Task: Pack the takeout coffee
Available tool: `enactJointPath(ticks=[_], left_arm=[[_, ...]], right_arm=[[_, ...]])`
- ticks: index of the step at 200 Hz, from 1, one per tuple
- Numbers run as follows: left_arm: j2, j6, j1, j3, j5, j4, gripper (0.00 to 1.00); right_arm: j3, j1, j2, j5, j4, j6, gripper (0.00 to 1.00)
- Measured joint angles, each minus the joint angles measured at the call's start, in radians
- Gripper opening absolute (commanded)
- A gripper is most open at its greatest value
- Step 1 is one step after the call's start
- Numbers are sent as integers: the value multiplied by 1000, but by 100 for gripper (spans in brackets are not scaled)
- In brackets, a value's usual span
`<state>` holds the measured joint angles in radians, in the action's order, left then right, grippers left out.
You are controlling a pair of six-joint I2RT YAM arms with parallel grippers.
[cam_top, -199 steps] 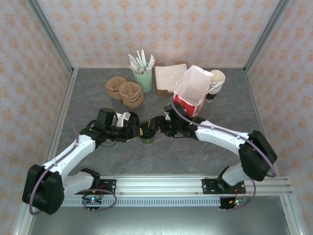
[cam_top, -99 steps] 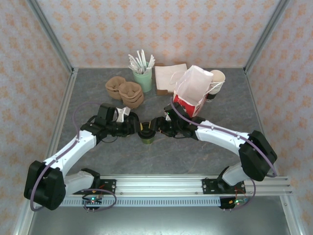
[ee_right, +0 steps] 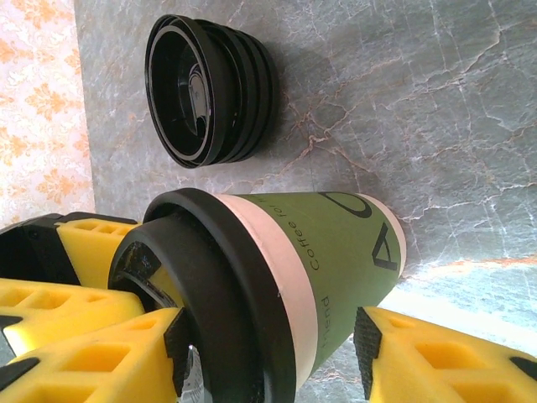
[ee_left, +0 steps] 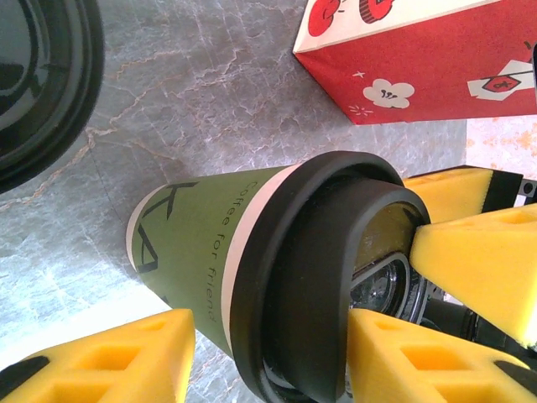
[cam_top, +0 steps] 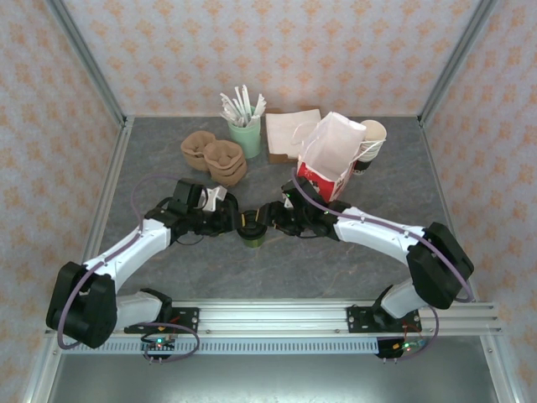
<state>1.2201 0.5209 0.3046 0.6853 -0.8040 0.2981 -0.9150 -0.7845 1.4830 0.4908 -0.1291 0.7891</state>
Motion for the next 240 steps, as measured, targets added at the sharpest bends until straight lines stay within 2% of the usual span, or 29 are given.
enactJointPath(ticks=[127, 240], left_arm=[[32, -3, 3, 0, 0, -32, 51], [37, -19, 3, -9, -4, -56, 49]], right_arm=[[65, 0, 2, 5, 136, 72, 49], [107, 0, 0, 5, 204, 93, 48]])
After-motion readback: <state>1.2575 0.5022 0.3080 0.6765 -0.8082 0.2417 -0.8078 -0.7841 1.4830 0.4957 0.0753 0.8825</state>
